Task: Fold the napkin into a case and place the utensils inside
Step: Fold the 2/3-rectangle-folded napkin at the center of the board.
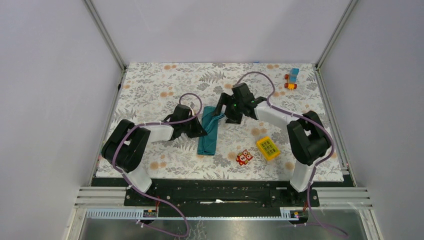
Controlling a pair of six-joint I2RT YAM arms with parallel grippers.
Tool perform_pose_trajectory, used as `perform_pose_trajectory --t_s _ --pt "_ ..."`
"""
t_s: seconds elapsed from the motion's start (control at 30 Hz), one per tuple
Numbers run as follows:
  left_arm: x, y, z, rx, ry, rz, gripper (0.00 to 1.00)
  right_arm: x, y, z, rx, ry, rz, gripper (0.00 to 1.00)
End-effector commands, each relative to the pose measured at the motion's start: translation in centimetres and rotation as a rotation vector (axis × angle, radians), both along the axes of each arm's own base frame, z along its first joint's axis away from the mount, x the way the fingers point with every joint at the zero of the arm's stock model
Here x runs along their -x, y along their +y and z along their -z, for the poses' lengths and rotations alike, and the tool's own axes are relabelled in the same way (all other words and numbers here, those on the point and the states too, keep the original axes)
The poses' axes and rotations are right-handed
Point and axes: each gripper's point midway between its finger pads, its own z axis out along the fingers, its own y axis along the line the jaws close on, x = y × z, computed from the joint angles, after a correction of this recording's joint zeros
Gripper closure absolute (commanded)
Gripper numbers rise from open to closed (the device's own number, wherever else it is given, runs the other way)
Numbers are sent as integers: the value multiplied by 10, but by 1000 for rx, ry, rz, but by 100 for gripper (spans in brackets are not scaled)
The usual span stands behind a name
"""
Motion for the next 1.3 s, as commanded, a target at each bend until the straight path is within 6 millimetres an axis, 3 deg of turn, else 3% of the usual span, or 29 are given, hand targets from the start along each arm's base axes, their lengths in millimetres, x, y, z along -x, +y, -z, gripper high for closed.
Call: perform_pose_trajectory --t_s 0.0,0.17,0.23,0.4,0.63,0.8,1.03,1.2,1.27 --pt "2 1 8 -3 9 14 100 -20 -12 -23 -158 -36 111 9" --pt "1 0 8 -4 10 16 100 -35 -21 -8 -208 -20 131 14" --pt "2 0 8 -3 13 16 100 -38 -20 -4 -227 -13 127 22" --pt "2 0 8 -2 12 16 100 -37 -12 7 -280 23 117 35" --pt "1 0 7 0 10 19 100 -36 -13 14 -271 32 117 40" --pt "2 -1 7 2 11 22 100 -36 -10 13 -285 35 104 54" --pt "1 -1 5 0 7 23 100 -38 -4 12 -288 39 91 52" --pt "3 1 5 -7 6 23 100 -42 3 7 -291 20 83 83" --pt "4 3 4 -10 5 20 94 -46 7 5 -301 23 80 99"
